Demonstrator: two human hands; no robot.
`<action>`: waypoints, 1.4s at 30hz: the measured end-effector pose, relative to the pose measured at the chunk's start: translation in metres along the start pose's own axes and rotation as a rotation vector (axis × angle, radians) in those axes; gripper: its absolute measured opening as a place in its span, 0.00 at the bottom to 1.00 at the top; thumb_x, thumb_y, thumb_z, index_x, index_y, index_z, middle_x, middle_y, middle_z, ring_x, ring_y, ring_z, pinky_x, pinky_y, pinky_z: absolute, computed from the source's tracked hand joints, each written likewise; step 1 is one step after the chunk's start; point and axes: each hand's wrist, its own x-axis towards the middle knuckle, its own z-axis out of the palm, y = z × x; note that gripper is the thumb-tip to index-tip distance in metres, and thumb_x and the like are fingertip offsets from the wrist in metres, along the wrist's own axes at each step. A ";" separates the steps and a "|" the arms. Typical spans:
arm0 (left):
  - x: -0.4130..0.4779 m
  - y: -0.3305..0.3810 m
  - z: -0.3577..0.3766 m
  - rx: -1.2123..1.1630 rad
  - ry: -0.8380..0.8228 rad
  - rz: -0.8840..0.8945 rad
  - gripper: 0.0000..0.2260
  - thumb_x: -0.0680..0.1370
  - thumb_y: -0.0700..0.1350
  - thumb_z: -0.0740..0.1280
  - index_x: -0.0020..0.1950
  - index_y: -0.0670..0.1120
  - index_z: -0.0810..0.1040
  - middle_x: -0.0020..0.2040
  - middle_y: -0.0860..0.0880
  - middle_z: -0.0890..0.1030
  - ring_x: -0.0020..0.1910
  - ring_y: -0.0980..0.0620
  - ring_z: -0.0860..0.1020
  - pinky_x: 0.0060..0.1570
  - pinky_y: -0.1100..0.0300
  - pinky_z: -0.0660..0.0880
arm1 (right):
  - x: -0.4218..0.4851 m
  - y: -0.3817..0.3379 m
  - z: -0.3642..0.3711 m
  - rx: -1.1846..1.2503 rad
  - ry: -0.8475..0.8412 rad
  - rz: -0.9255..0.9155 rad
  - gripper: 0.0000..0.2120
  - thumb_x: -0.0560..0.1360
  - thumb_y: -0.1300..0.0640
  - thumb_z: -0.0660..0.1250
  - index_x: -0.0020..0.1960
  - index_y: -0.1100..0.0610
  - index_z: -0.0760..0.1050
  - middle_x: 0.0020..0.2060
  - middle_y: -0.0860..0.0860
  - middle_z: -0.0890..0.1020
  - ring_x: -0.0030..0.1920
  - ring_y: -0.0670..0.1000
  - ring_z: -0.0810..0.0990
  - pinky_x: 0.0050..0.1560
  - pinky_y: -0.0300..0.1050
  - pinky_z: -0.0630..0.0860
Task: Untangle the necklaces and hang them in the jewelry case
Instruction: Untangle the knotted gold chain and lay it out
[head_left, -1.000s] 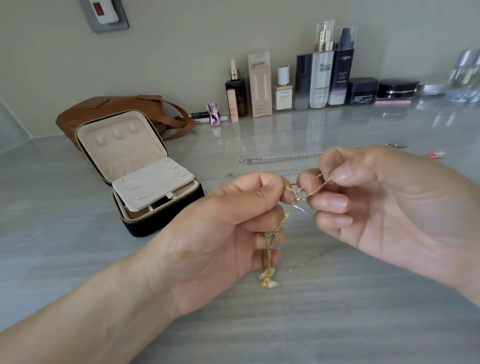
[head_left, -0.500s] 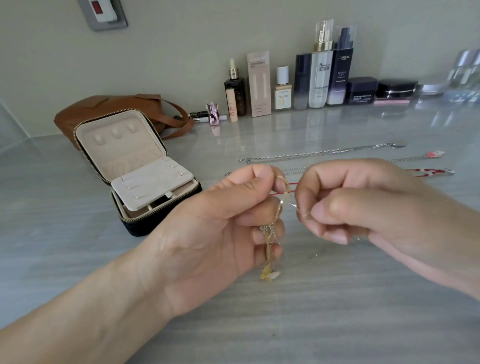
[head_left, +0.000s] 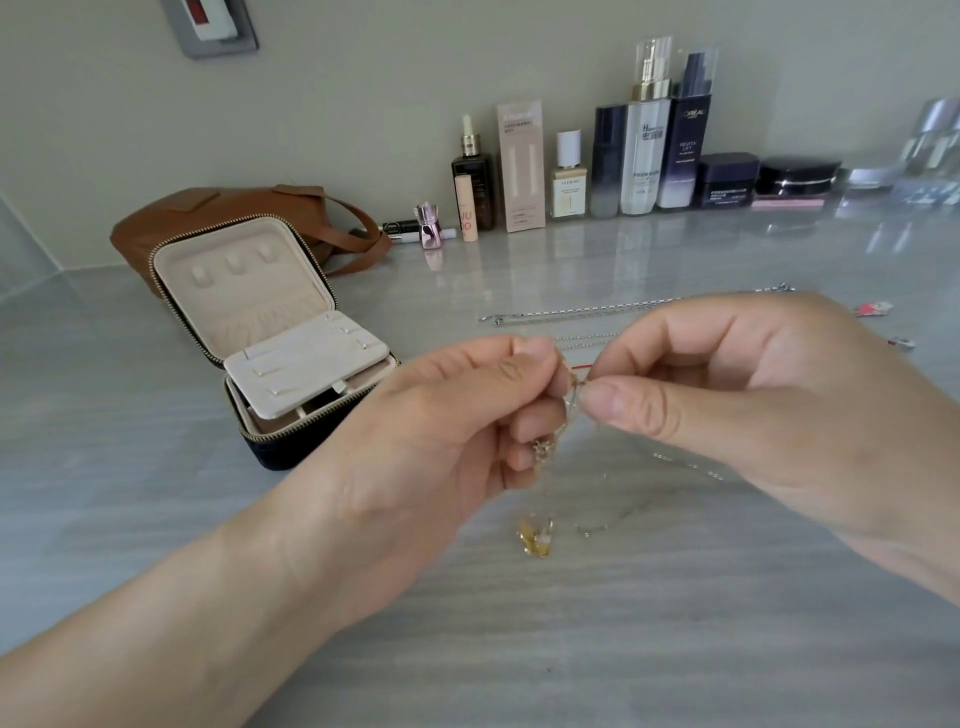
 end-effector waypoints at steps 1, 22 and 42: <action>0.001 0.000 0.000 0.025 0.020 0.015 0.11 0.70 0.50 0.63 0.29 0.50 0.77 0.24 0.54 0.70 0.26 0.56 0.66 0.30 0.65 0.67 | 0.000 -0.001 -0.001 -0.019 0.020 0.000 0.08 0.60 0.46 0.77 0.35 0.47 0.82 0.28 0.44 0.82 0.29 0.39 0.77 0.32 0.27 0.71; -0.003 0.002 0.001 0.150 0.153 0.101 0.09 0.71 0.49 0.61 0.32 0.50 0.76 0.34 0.52 0.82 0.29 0.56 0.70 0.31 0.66 0.68 | -0.006 0.000 0.002 -0.155 -0.015 -0.085 0.04 0.63 0.47 0.70 0.35 0.44 0.82 0.26 0.45 0.80 0.27 0.38 0.73 0.29 0.26 0.68; -0.005 0.001 0.002 0.208 0.056 0.146 0.09 0.72 0.50 0.61 0.33 0.52 0.76 0.31 0.51 0.79 0.30 0.54 0.71 0.34 0.64 0.67 | -0.001 -0.004 -0.004 -0.175 0.097 -0.041 0.10 0.59 0.41 0.67 0.38 0.42 0.81 0.29 0.50 0.81 0.29 0.51 0.74 0.28 0.35 0.68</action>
